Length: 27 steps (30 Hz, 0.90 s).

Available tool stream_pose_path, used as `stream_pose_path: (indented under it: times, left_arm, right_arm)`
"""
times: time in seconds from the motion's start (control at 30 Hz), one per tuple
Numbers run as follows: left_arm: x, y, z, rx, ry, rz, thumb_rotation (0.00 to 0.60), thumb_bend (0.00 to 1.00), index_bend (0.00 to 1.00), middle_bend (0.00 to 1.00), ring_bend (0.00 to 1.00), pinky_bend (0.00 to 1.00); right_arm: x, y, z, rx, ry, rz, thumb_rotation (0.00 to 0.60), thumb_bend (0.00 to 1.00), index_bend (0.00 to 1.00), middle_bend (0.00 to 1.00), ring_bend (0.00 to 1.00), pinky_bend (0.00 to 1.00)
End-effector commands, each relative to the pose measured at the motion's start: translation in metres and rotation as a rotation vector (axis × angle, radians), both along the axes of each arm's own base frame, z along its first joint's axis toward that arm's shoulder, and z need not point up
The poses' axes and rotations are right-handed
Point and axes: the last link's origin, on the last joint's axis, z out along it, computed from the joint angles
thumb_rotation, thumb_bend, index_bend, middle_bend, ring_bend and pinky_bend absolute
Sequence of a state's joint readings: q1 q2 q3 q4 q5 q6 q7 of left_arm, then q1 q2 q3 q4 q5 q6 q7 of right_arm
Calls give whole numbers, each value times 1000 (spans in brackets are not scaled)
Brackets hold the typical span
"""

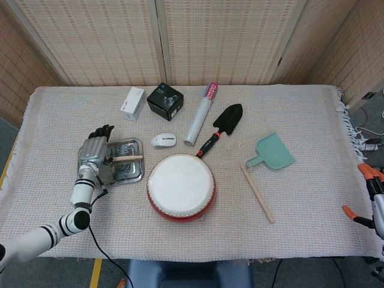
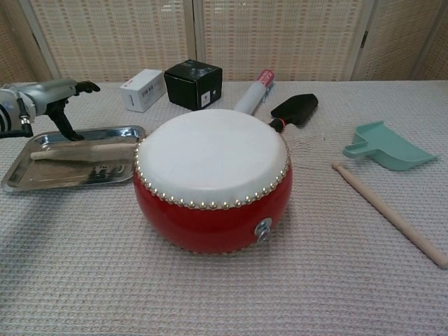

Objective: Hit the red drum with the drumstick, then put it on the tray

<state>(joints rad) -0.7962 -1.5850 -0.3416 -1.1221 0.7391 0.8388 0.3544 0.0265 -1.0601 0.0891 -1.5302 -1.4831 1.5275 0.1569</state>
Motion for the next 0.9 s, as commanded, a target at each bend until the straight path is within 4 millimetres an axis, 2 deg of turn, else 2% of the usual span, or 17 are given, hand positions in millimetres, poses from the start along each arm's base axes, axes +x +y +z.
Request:
stream_pose_path:
  times: [0.03, 0.17, 0.33, 0.47, 0.73, 0.9]
  left_arm:
    - [4, -11, 26, 41, -127, -28, 600, 223, 0, 2, 0, 118]
    - [1, -29, 53, 108, -153, -74, 600, 254, 18, 58, 30, 172]
    - [-18, -62, 77, 194, -35, -119, 600, 301, 107, 113, 64, 195]
    - [-33, -97, 86, 231, 59, -150, 600, 302, 186, 165, 105, 195]
    - [-54, -162, 98, 256, 135, -146, 600, 302, 191, 162, 105, 183]
    - [-59, -191, 98, 255, 106, -129, 600, 301, 191, 161, 105, 175]
  right_arm:
    - [0, -1, 1, 2, 1, 0, 600, 160, 0, 67, 0, 0]
    - [2, -2, 2, 12, -15, 5, 600, 159, 5, 67, 0, 0]
    - [1, -5, 4, 26, -42, 2, 600, 160, 65, 67, 0, 0]
    - [1, -6, 2, 63, -74, 13, 600, 160, 81, 67, 0, 0]
    - [5, -6, -3, 95, -92, 64, 600, 159, 91, 67, 0, 0]
    - [9, -4, -9, 80, -68, 80, 600, 160, 84, 67, 0, 0]
